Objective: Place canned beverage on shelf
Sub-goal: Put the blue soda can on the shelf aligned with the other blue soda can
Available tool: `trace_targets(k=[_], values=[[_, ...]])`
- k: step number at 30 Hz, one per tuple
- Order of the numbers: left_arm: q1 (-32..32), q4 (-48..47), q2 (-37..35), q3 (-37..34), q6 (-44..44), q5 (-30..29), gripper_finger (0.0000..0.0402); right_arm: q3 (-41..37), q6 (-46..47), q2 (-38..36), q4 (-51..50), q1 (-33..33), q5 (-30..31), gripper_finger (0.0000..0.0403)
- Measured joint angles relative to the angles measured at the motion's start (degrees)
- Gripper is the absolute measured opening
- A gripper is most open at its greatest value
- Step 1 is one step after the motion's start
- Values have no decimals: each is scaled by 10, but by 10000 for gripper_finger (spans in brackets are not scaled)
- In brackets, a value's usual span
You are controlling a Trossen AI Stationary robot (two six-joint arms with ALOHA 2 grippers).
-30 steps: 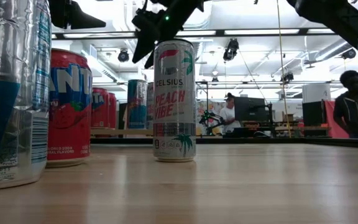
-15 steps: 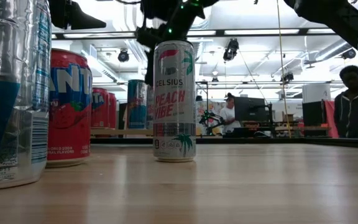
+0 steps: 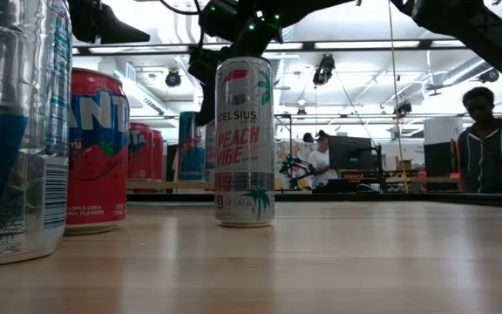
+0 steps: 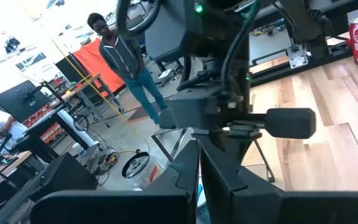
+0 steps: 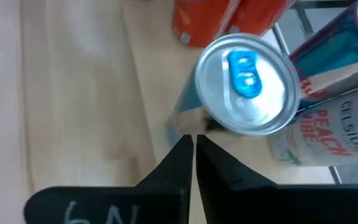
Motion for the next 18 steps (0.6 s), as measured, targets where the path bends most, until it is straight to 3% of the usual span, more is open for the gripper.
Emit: trace_targets(k=[18], values=[[0,0,0,0,4,0,0,-29,33,0,43,-8,-3,9]])
